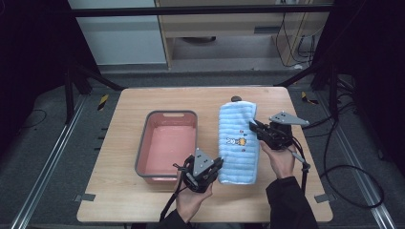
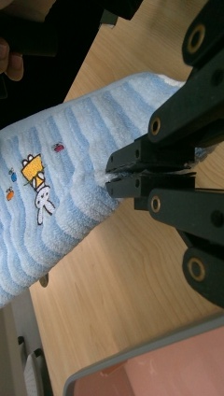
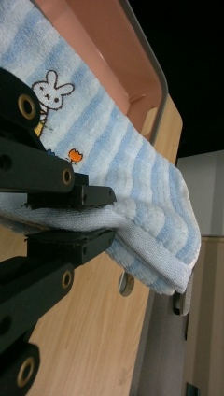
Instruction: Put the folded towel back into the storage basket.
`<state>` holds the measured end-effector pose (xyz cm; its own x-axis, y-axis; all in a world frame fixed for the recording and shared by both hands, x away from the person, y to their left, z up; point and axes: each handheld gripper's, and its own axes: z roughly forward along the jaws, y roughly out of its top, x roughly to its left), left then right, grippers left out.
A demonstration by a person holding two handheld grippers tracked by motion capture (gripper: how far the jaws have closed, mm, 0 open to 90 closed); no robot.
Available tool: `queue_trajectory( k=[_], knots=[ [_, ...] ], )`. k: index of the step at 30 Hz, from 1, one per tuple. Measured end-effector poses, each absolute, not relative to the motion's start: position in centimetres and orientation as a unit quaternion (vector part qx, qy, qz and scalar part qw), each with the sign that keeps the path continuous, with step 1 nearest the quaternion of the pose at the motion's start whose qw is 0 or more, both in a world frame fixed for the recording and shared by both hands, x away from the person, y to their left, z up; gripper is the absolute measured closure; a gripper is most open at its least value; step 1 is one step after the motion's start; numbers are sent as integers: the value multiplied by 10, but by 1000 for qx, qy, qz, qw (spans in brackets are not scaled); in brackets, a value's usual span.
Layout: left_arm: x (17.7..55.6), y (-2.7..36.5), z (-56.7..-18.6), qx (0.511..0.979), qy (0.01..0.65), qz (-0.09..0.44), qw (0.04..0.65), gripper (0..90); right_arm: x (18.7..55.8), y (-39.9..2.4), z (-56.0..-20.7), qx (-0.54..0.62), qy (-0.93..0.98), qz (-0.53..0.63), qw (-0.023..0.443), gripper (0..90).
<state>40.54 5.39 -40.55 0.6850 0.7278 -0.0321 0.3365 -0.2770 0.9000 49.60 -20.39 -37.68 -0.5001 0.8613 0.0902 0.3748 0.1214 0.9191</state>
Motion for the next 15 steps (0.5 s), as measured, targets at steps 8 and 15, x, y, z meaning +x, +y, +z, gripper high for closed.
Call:
queue_trajectory(
  k=[8,15],
  knots=[
    [403,62,-390,766,341,213,503,864,495,-196,-361,428,705,505,253,796],
    [401,70,-379,757,340,218,515,864,495,-190,-350,424,702,512,256,796]
  ],
)
